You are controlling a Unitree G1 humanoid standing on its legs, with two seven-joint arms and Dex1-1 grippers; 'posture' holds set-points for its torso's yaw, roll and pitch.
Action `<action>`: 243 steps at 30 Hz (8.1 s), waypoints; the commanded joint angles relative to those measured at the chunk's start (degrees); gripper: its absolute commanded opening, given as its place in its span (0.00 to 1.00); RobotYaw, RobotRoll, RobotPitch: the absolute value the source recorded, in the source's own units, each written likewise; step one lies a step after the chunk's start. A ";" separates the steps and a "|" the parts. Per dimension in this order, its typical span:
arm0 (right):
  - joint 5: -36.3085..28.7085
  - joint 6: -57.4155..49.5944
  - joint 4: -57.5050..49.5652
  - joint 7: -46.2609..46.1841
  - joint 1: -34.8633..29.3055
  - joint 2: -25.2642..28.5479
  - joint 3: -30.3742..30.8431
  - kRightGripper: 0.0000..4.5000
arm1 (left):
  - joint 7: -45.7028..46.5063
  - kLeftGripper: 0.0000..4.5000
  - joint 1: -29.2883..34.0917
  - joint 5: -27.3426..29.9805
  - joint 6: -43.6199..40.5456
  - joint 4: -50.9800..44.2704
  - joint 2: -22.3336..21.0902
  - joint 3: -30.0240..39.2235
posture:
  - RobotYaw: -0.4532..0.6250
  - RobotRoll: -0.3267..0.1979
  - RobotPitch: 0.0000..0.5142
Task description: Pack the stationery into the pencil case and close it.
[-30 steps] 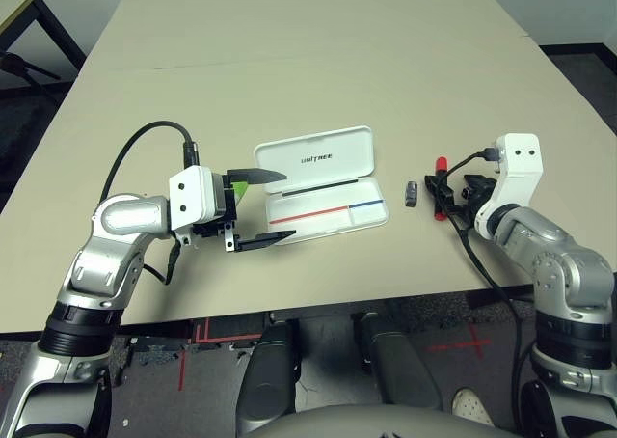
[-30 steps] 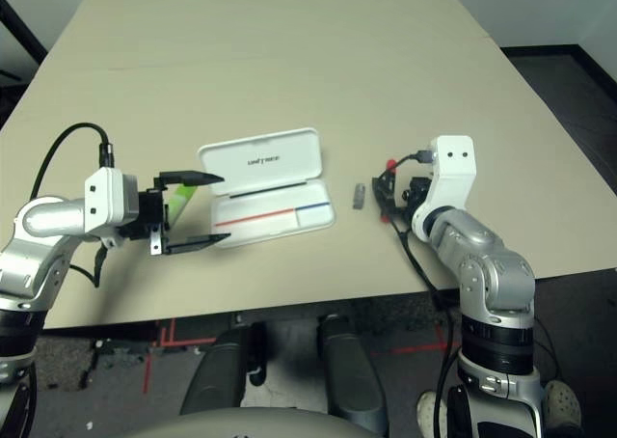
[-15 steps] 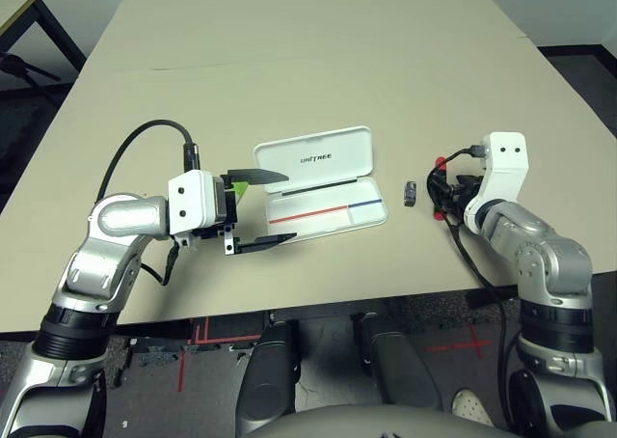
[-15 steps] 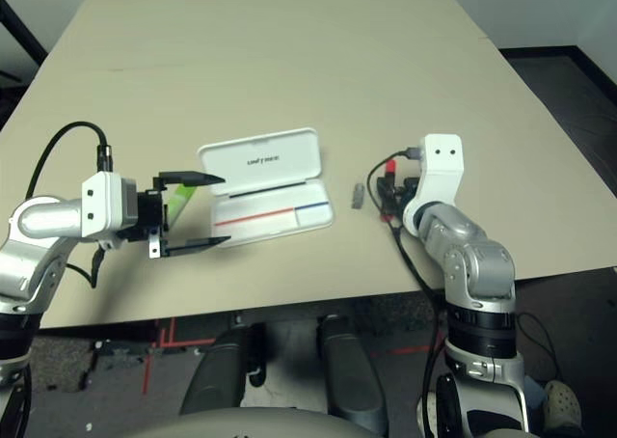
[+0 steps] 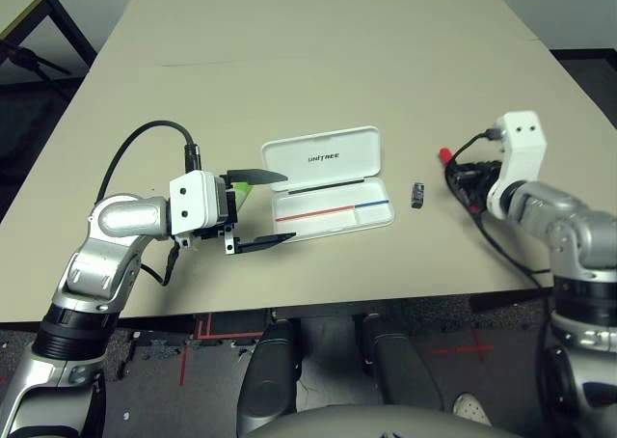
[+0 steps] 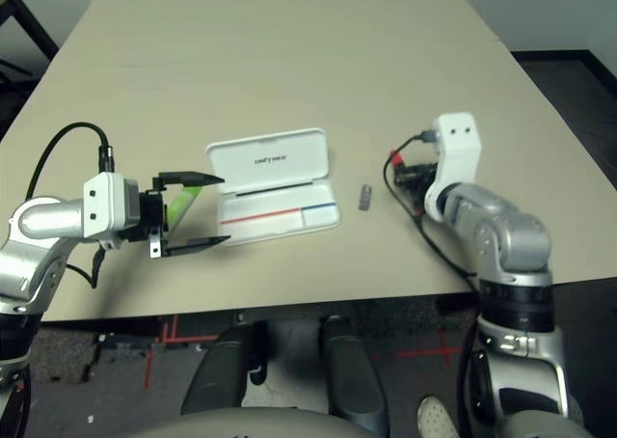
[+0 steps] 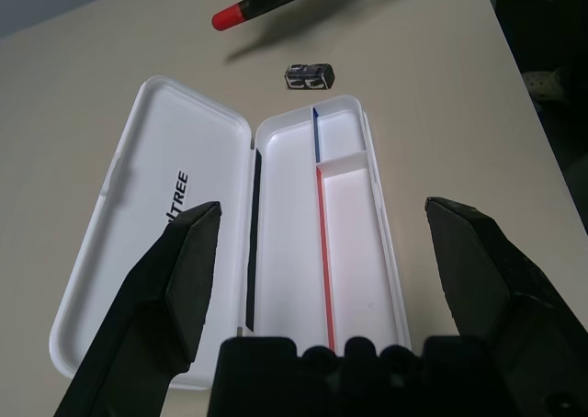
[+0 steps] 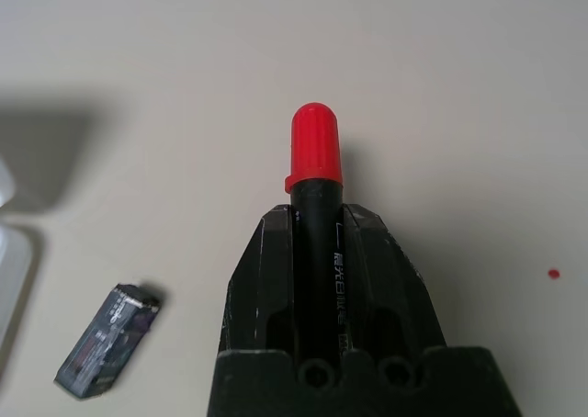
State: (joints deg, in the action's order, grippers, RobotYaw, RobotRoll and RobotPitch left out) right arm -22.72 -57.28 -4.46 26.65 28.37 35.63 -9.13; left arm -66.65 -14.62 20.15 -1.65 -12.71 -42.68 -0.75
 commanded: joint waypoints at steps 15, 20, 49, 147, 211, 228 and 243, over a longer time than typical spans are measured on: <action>7.92 34.49 21.69 55.37 22.29 10.80 25.27 0.12 | 1.79 1.00 0.78 -1.46 0.60 -1.00 -0.32 -0.39 | 0.43 0.62 0.31; 13.07 42.63 33.50 58.40 30.07 2.51 28.57 0.12 | 2.56 1.00 1.43 -1.85 0.70 -1.38 -0.49 -0.11 | 0.46 0.62 0.30; 22.58 57.23 44.40 54.07 29.07 -18.43 30.05 0.28 | 6.35 1.00 4.46 -2.23 -0.64 -5.12 -1.13 0.24 | 0.51 0.62 0.32; -1.98 27.11 -1.27 46.88 -3.96 11.73 13.04 1.00 | 6.51 0.24 -2.68 5.63 -45.26 -12.99 -14.36 -3.14 | 0.40 0.62 0.35; -3.07 22.76 -8.18 31.14 -10.55 6.20 9.95 1.00 | -3.12 0.99 1.83 5.79 -19.37 -10.32 -8.23 4.08 | 0.40 0.62 0.39; 0.78 -9.67 -24.01 -8.34 -11.22 -9.60 4.41 1.00 | -3.31 0.99 3.07 -0.19 -13.98 -8.64 -11.76 -0.04 | 0.40 0.62 0.41; 6.83 -7.32 -25.11 -20.42 -16.43 -19.63 5.33 1.00 | -2.77 0.99 3.64 -0.52 -13.44 -9.25 -11.87 -0.32 | 0.41 0.62 0.42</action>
State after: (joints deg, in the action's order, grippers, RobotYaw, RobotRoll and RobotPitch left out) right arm -16.49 -65.11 -29.49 6.75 12.81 16.47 -4.29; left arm -69.45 -11.86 20.16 -15.32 -21.56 -54.22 -0.49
